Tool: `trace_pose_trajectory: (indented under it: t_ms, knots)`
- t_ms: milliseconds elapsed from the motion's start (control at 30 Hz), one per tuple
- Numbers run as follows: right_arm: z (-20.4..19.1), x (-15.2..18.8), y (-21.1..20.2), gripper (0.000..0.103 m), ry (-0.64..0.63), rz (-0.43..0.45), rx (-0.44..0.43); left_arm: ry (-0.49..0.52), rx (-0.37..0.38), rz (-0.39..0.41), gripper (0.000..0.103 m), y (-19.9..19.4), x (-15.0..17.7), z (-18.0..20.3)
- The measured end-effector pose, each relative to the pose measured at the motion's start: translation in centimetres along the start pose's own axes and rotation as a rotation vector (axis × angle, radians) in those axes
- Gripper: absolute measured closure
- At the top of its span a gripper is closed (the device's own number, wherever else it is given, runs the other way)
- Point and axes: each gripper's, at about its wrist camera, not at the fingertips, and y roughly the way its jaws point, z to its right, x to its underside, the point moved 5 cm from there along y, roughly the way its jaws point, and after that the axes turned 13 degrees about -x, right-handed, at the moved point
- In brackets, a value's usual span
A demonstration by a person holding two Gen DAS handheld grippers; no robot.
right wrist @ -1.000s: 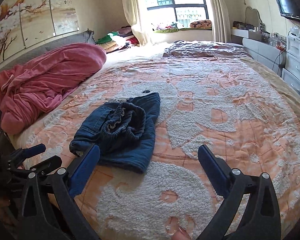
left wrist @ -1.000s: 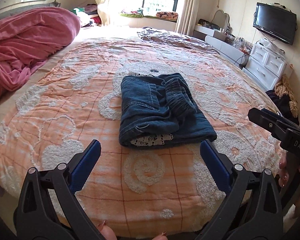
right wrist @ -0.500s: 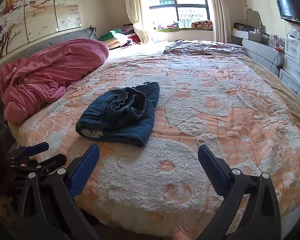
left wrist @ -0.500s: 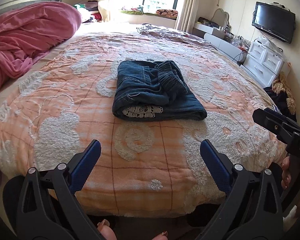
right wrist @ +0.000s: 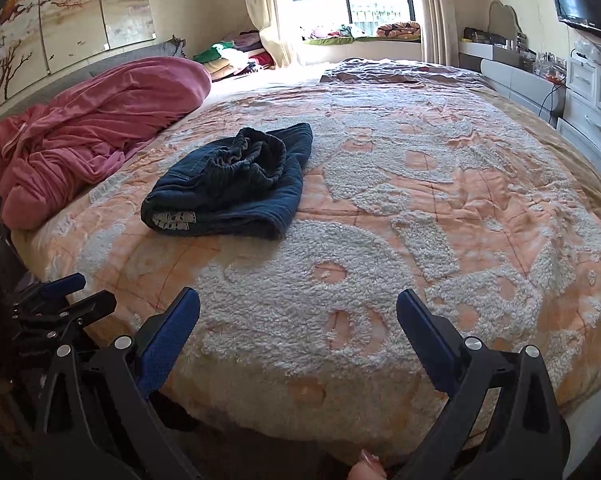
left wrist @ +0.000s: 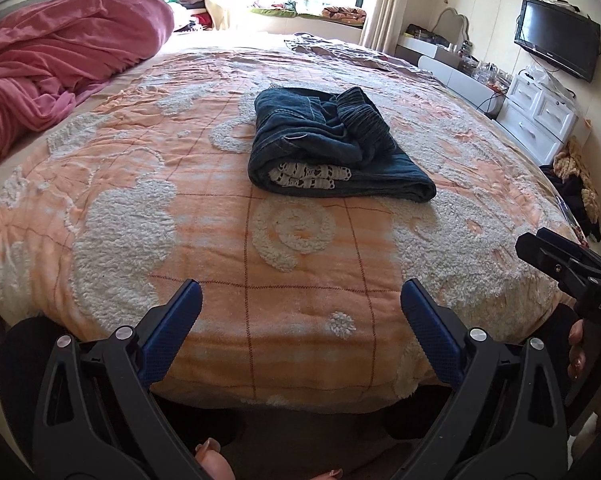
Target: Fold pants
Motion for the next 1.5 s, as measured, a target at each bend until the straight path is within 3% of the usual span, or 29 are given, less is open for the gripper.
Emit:
trace_pose_trajectory:
  t_ms: [300,1500]
  knots:
    - [0.6,1.3,0.8,0.005,0.004,-0.012,0.035,0.009,-0.014,0.025,0.01,0.2,0.4,0.2]
    - [0.5,1.3,0.9,0.005,0.026,-0.031,0.041,0.007,-0.026,-0.016,0.01,0.8,0.7,-0.1]
